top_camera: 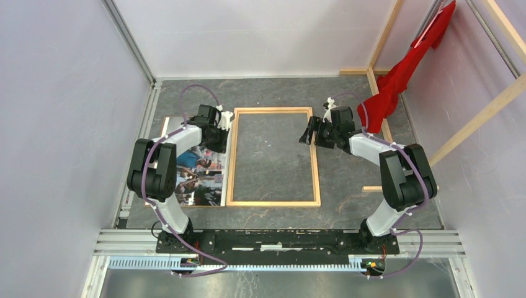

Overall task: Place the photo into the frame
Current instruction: Place the photo frame item in the photo frame, then move the photo frame to the center of the board.

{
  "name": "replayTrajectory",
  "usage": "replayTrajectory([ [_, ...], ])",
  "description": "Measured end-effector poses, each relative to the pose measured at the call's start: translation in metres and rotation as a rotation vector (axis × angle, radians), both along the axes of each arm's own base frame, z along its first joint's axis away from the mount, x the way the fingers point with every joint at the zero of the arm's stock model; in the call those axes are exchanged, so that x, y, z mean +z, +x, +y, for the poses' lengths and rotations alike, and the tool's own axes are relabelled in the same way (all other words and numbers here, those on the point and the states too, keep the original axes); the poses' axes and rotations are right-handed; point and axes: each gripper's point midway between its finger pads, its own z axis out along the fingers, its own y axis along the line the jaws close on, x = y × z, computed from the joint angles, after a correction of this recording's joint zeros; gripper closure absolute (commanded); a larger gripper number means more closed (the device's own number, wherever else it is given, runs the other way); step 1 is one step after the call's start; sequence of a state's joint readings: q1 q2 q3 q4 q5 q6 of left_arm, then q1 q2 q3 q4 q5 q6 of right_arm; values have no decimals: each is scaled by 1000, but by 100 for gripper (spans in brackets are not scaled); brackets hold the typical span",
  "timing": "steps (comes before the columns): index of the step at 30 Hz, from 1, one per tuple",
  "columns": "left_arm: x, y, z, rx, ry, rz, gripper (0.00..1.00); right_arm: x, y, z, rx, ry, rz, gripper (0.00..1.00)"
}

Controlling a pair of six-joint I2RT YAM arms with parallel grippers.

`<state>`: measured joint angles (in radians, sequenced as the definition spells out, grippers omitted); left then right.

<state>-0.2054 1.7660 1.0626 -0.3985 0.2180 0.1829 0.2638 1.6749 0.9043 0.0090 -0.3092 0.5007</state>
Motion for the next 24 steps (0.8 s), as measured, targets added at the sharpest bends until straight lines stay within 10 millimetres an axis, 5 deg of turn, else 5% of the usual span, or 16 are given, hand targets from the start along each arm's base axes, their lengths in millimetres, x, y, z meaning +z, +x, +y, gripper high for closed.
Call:
replayTrajectory([
  [24, 0, 0, -1, -3, 1, 0, 87, 7, -2, 10, 37, -35, 1, 19],
])
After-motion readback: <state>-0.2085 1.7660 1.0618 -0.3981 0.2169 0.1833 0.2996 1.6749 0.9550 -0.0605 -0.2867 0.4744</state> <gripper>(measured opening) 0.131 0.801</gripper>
